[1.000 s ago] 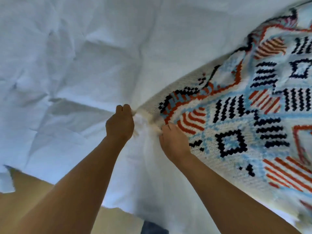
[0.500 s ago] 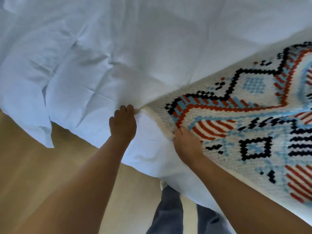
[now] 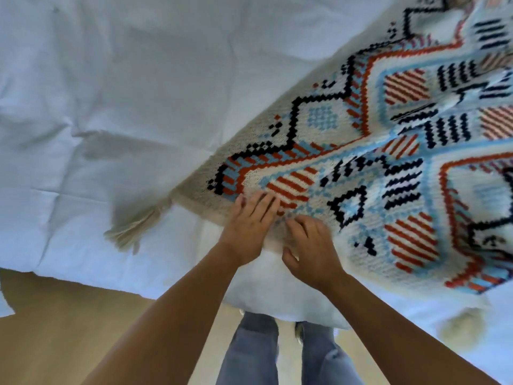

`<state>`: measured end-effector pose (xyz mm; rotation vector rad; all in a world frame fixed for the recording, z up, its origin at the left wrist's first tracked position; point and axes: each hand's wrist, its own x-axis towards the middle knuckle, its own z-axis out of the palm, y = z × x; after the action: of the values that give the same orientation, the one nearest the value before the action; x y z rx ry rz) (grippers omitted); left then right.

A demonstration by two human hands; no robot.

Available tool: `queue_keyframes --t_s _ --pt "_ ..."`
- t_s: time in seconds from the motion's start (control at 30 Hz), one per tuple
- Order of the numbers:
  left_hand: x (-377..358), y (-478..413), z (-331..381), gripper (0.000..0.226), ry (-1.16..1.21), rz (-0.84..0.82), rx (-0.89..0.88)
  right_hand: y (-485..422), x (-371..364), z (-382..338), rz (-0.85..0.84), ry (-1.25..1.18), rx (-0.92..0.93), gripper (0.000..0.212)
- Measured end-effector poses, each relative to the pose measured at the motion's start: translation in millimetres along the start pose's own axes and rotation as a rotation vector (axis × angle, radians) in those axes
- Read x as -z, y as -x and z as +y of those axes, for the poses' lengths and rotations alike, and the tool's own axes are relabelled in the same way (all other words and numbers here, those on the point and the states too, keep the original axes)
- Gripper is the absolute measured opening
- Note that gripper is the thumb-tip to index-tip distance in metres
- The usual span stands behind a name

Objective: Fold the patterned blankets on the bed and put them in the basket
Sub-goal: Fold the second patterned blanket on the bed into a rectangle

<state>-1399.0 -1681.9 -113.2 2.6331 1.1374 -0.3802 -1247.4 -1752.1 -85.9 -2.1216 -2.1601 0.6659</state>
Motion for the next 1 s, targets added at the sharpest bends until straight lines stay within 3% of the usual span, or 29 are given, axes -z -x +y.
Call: queue_keyframes --t_s 0.1,0.3,0.5,0.6,0.67,0.77,0.87,0.93,1.0 --pt "8.4 -27.1 43.5 0.093 -0.043 -0.041 -0.194 36.1 17.7 55.1 -0.013 0.036 -0.115 0.055" --pt "10.6 -56.8 123.2 0.085 -0.024 -0.089 -0.385 83.6 20.8 131.1 -0.055 0.211 -0.242 0.077" --pt "3.2 -70.9 172.5 0.05 -0.075 -0.151 -0.169 75.9 8.7 147.0 -0.144 0.185 -0.369 0.034" --pt "-4.9 -45.4 178.5 0.038 -0.047 0.001 -0.363 75.4 11.3 151.3 -0.181 0.064 -0.381 0.02" --pt "-11.8 -21.3 184.3 0.037 -0.07 -0.01 -0.465 89.0 12.6 153.4 -0.269 0.053 -0.357 0.018" --pt "-25.9 -6.4 190.3 0.052 -0.105 -0.212 -0.347 114.9 8.3 158.7 -0.303 -0.058 -0.298 0.029" --pt "-23.3 -14.6 212.2 0.066 0.026 -0.2 -0.217 132.3 15.4 169.6 -0.132 -0.326 -0.323 0.031" --pt "-17.5 -25.1 235.7 0.073 0.057 -0.14 -0.231 144.3 24.7 182.2 0.197 -0.371 -0.389 0.03" --pt "-11.1 -37.1 260.9 0.081 0.035 -0.117 -0.279 159.4 30.8 202.4 0.543 -0.361 -0.566 0.027"
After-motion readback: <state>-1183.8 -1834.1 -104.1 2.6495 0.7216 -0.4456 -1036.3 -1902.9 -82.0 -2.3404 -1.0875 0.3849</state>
